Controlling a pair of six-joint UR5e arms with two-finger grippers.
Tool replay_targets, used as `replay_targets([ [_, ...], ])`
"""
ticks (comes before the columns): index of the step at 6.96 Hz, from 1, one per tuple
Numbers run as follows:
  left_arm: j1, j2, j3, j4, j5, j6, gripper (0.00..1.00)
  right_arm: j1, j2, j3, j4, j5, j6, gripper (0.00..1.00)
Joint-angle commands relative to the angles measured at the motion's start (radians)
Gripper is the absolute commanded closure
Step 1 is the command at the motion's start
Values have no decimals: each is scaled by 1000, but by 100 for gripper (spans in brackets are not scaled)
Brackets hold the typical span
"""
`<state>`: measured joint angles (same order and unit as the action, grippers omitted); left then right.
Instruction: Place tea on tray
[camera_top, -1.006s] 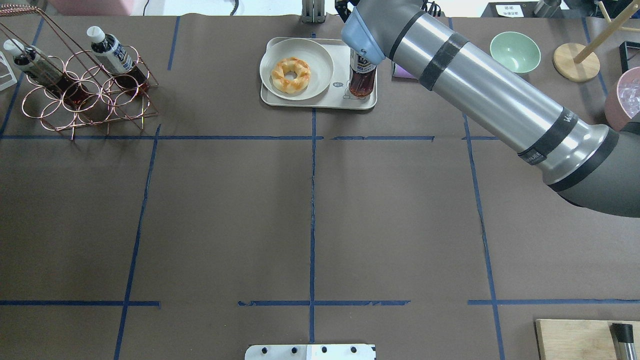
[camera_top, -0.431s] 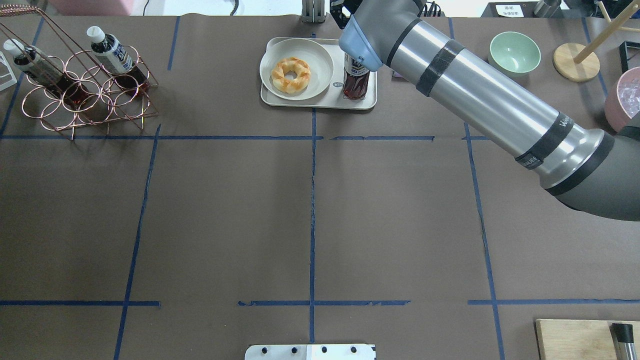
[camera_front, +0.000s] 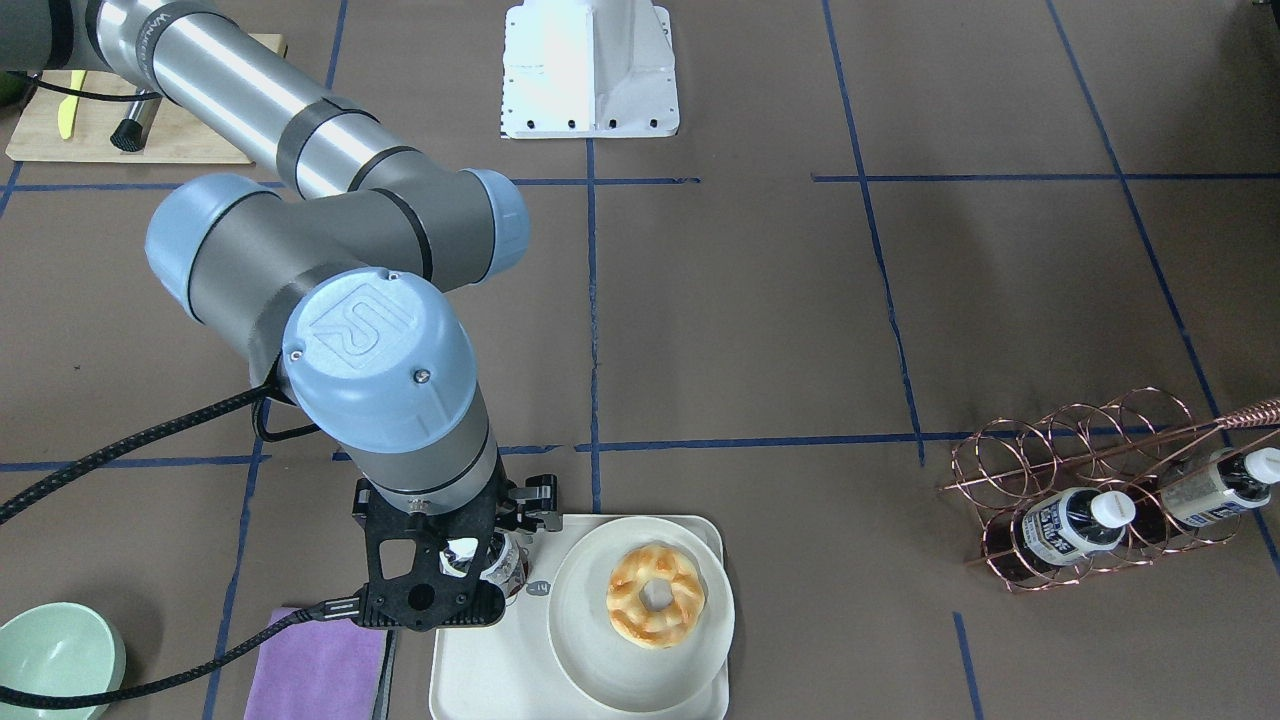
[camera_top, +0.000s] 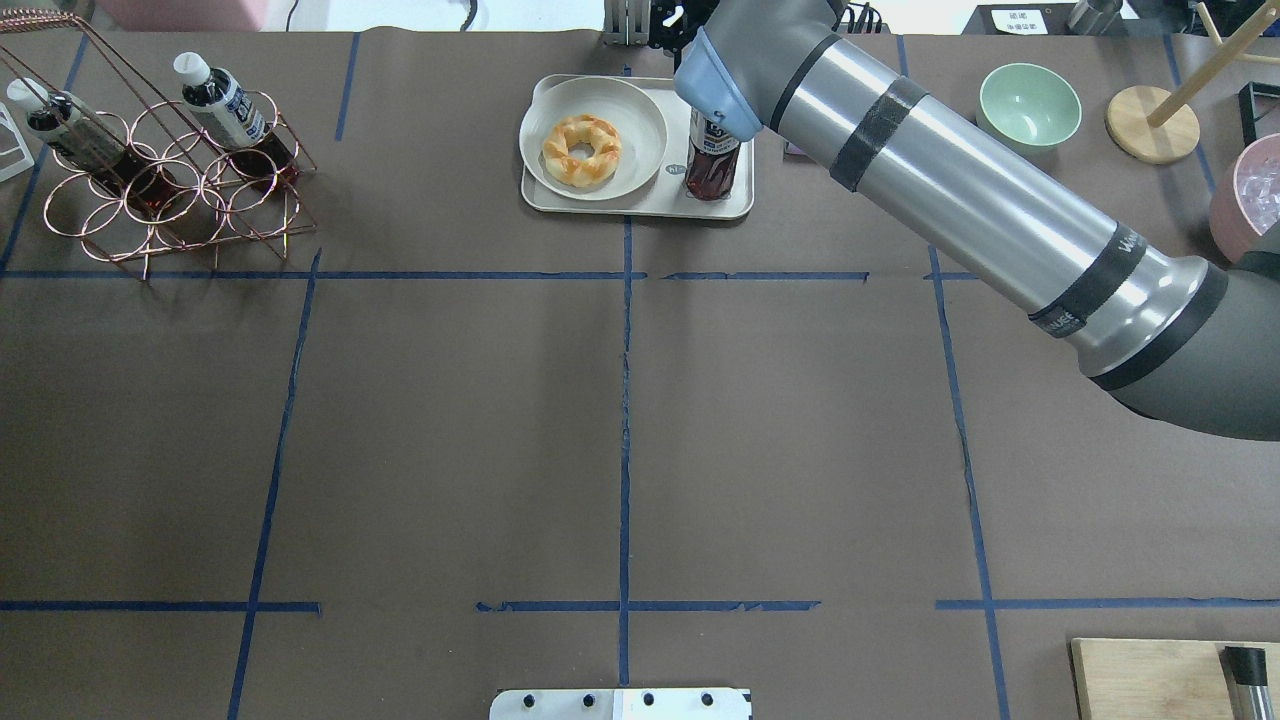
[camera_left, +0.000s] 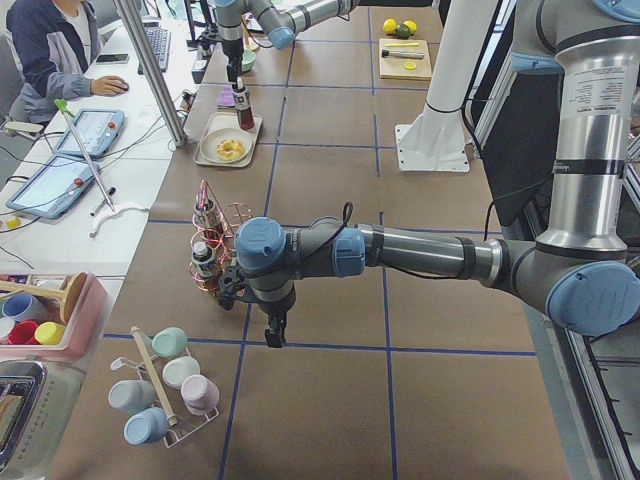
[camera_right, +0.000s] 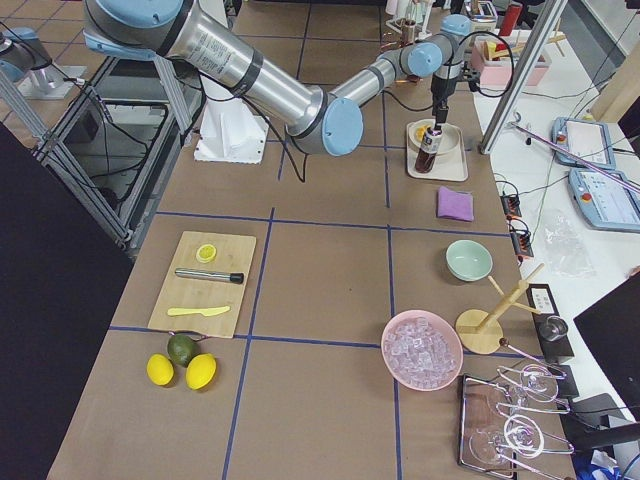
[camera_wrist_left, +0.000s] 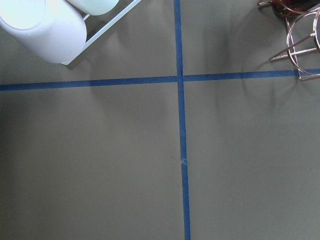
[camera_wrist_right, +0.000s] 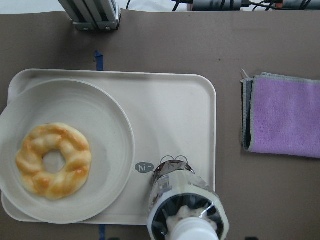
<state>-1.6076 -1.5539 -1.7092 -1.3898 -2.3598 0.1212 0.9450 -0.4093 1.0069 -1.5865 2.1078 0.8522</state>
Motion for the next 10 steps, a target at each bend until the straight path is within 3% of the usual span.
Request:
replay_targets([
  [1, 0, 0, -1, 0, 0, 0, 0, 82, -12, 75, -114, 102, -46, 1],
  [2, 0, 0, 0, 0, 0, 0, 0, 109, -50, 176, -273, 103, -156, 1],
  [3, 2, 0, -1, 2, 0, -5, 0, 153, -206, 361, -358, 104, -277, 1],
  [4, 2, 0, 0, 3, 2, -8, 0, 222, -373, 489, -362, 133, -414, 1],
  [6, 2, 3, 14, 5, 5, -6, 0, 329, -655, 649, -360, 176, -684, 0],
  [9, 2, 5, 20, 3, 8, 6, 0, 553, -1035, 714, -349, 215, -1118, 0],
  [10, 2, 8, 22, 3, 10, 6, 0, 624, -1101, 716, -349, 213, -1174, 0],
])
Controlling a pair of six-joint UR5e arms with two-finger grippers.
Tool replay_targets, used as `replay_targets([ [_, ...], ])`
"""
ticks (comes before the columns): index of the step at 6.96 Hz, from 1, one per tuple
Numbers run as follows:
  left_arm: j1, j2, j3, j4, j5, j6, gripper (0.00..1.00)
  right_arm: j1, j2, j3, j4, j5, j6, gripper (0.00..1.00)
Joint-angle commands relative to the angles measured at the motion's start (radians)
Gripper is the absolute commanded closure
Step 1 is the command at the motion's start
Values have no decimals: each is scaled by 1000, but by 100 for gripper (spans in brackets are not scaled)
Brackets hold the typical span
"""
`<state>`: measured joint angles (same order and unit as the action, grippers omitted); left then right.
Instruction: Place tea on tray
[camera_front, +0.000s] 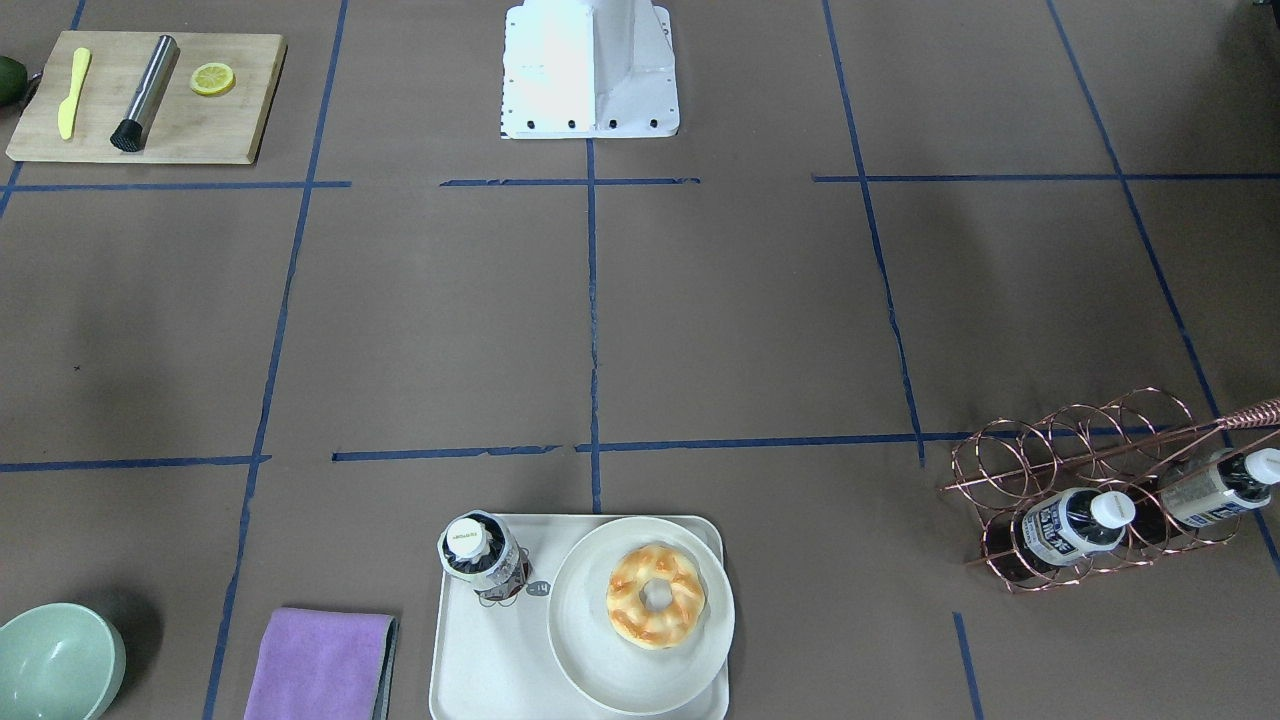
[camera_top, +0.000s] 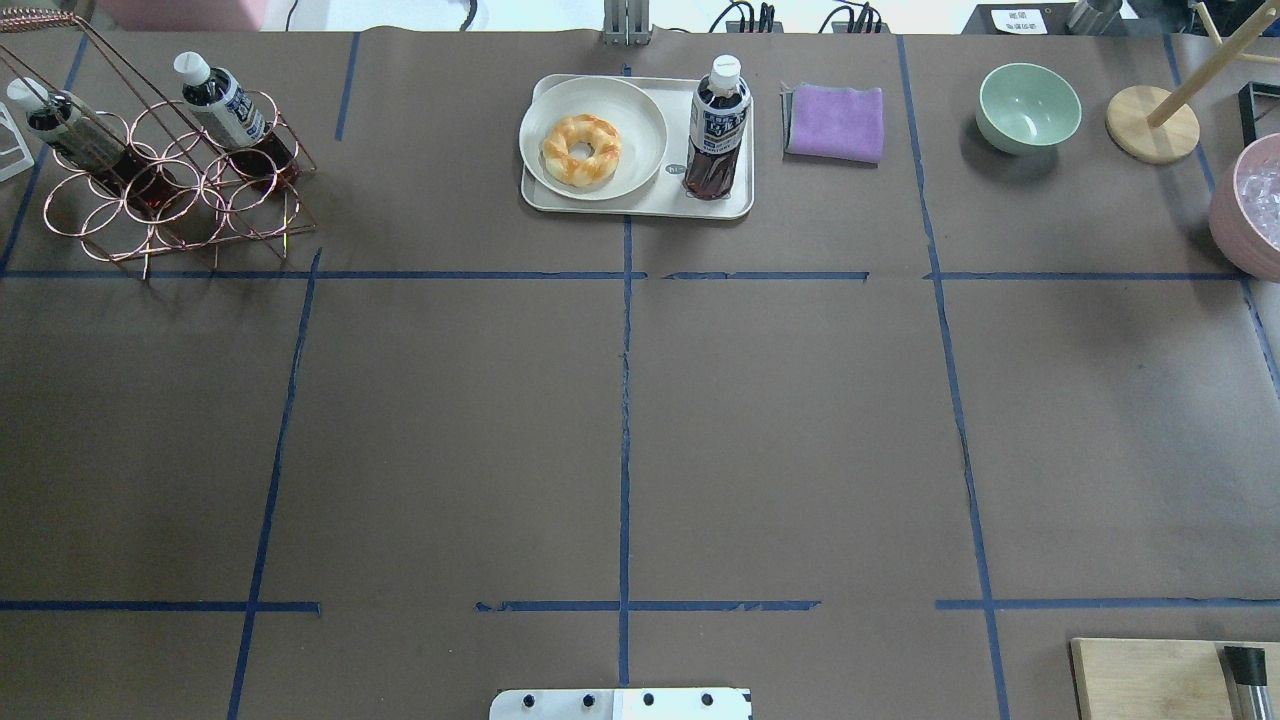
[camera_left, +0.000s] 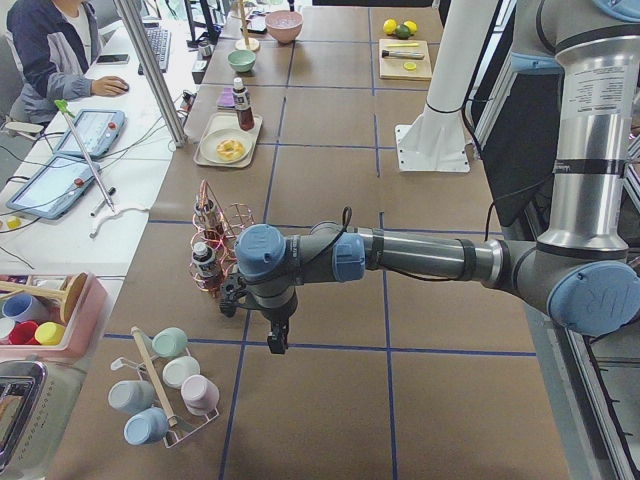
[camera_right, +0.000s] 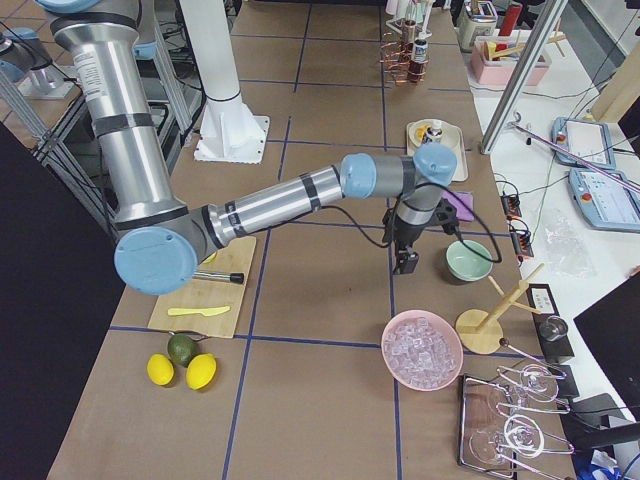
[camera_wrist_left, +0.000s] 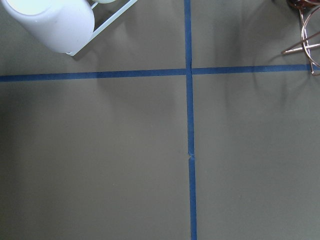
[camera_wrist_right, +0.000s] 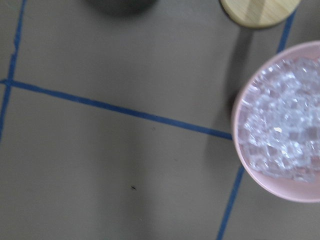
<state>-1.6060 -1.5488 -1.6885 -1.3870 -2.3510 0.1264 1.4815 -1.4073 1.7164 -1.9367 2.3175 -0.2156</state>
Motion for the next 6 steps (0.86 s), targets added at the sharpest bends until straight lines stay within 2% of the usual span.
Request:
replay_targets([
  [1, 0, 30, -2, -3, -8, 1, 0, 141, -169, 15, 2, -4, -100, 0],
  [2, -2, 35, -5, -1, -11, 2, 0, 148, -211, 52, 2, -6, -88, 0],
  [4, 0, 47, -5, 5, 1, -1, 0, 148, -219, 62, 36, -15, -57, 0],
  [6, 0, 50, -11, 5, 1, -2, 0, 145, -278, 58, 200, -14, 64, 0],
])
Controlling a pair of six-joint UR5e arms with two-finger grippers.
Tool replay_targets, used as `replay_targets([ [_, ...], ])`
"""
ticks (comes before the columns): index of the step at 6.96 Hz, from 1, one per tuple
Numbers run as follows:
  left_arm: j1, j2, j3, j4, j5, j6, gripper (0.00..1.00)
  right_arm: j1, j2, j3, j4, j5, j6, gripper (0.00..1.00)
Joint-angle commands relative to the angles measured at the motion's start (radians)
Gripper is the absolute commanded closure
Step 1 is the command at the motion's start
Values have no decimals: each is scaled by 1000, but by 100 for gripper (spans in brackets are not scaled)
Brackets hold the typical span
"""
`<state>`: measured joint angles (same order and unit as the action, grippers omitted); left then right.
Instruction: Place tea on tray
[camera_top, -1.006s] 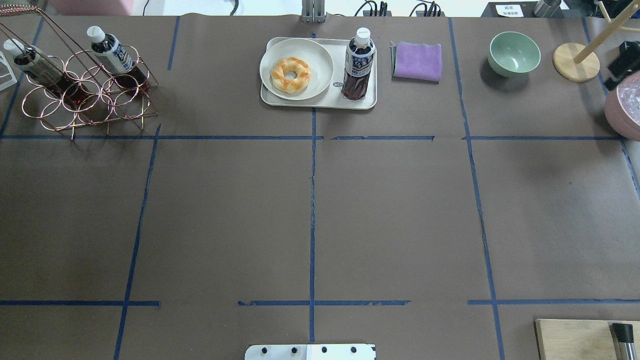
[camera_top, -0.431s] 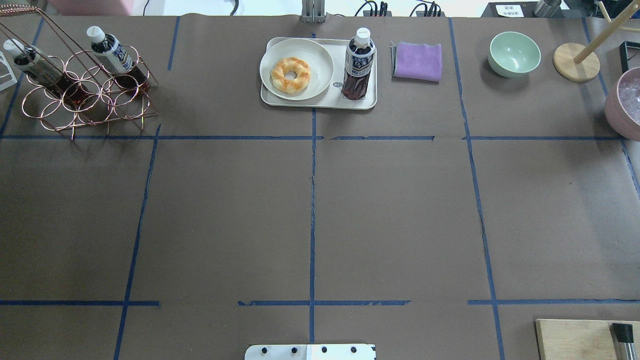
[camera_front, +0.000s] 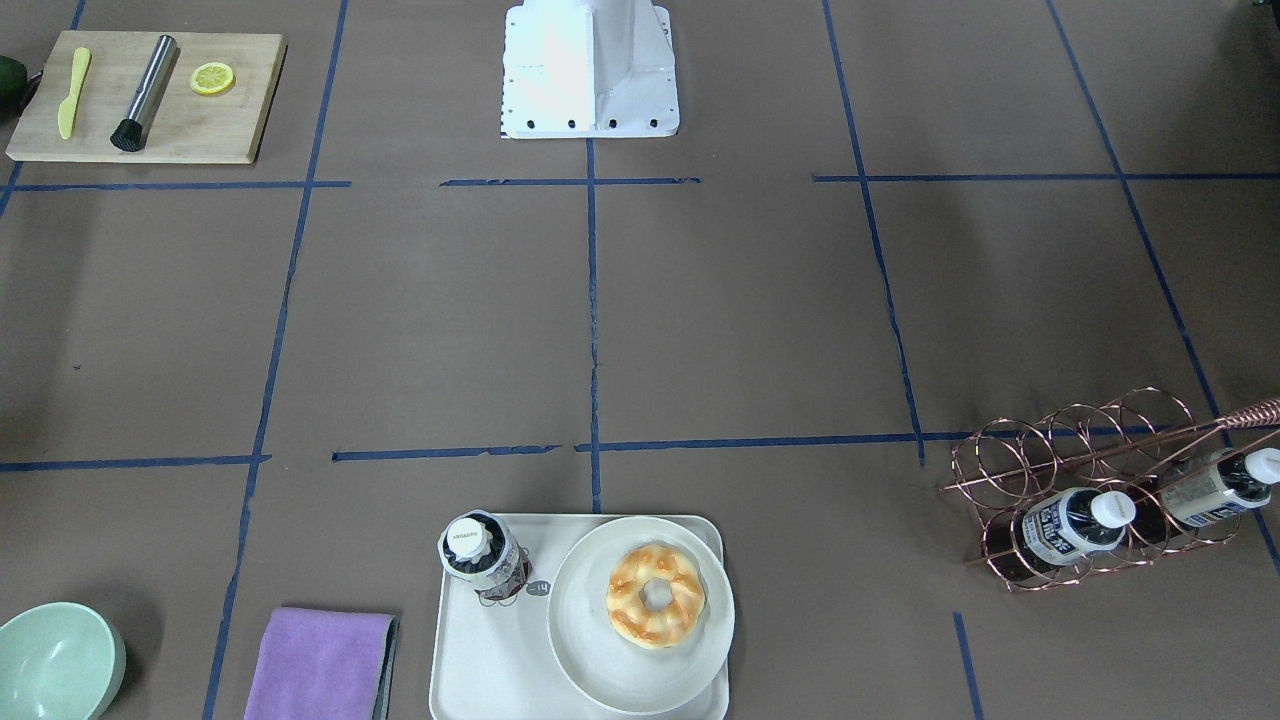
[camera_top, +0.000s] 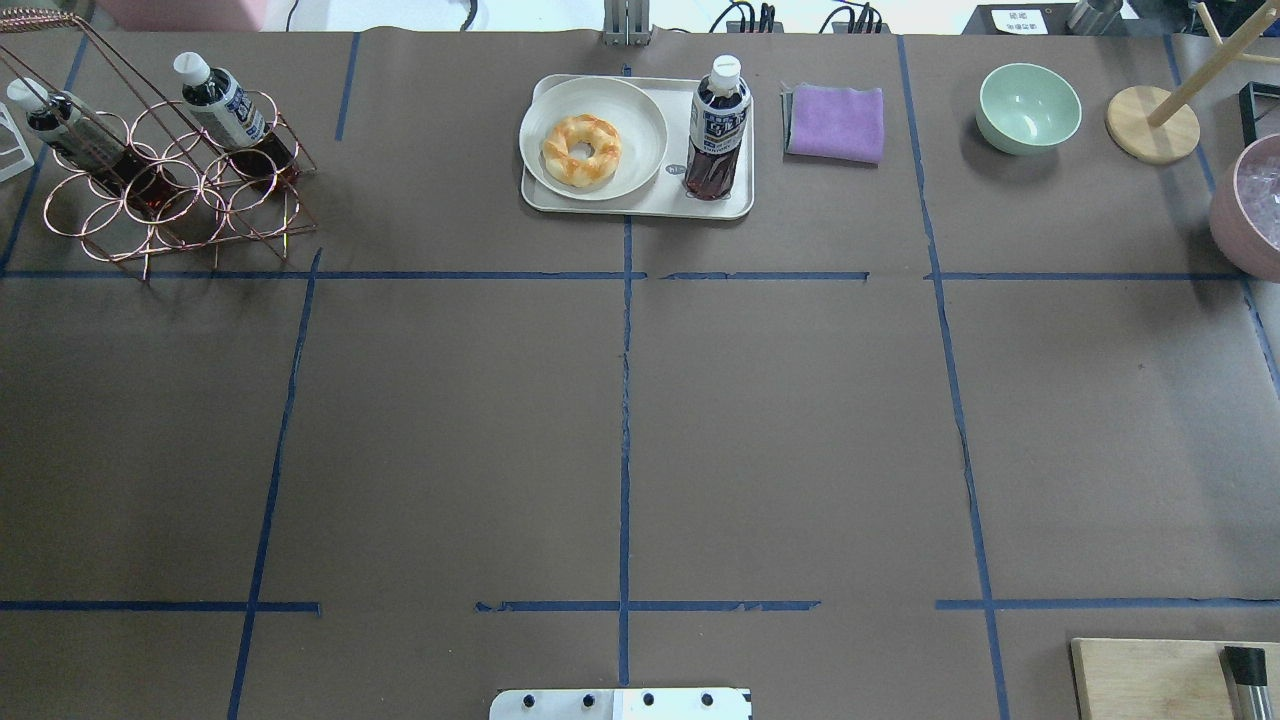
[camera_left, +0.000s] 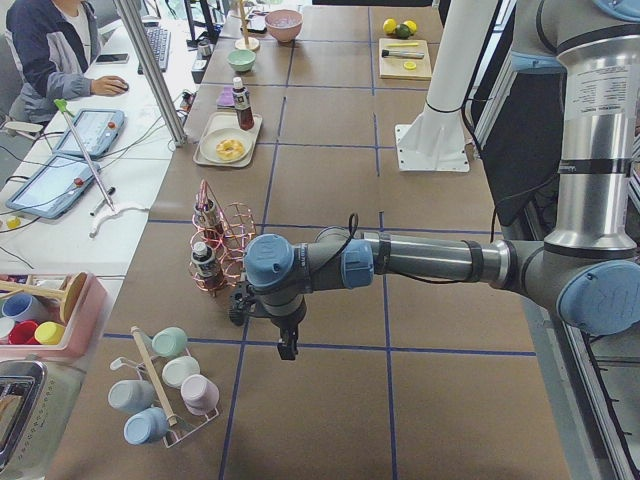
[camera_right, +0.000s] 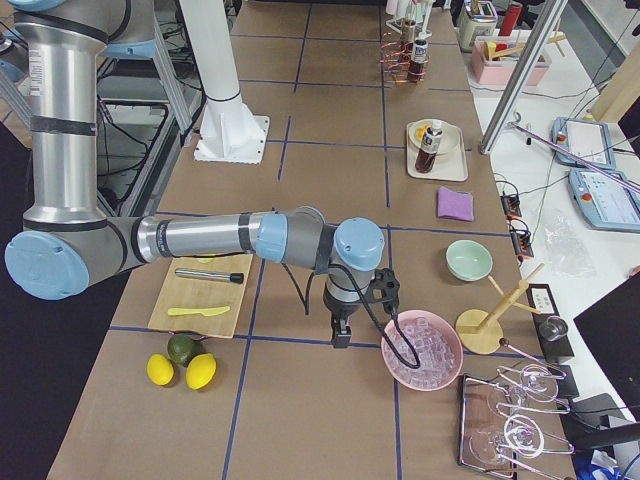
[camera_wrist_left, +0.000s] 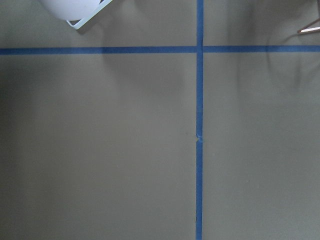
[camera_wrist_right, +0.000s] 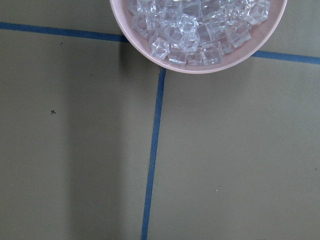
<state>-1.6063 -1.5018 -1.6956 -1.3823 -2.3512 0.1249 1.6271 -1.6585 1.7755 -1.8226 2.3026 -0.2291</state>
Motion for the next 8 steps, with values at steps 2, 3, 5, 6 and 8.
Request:
replay_targets([
  [2, 0, 8, -2, -3, 4, -1, 0, -1, -27, -1, 91, 4, 97, 0],
  [3, 0, 11, -4, -3, 3, -1, 0, -1, -27, -2, 91, 8, 97, 0],
  [5, 0, 12, -12, -3, 3, -2, 0, -3, -27, -4, 91, 9, 97, 0],
  [6, 0, 12, -13, -3, 3, -2, 0, -3, -27, -4, 91, 8, 97, 0],
  [8, 0, 12, -13, -3, 3, -4, 0, -3, -27, -4, 91, 9, 97, 0],
])
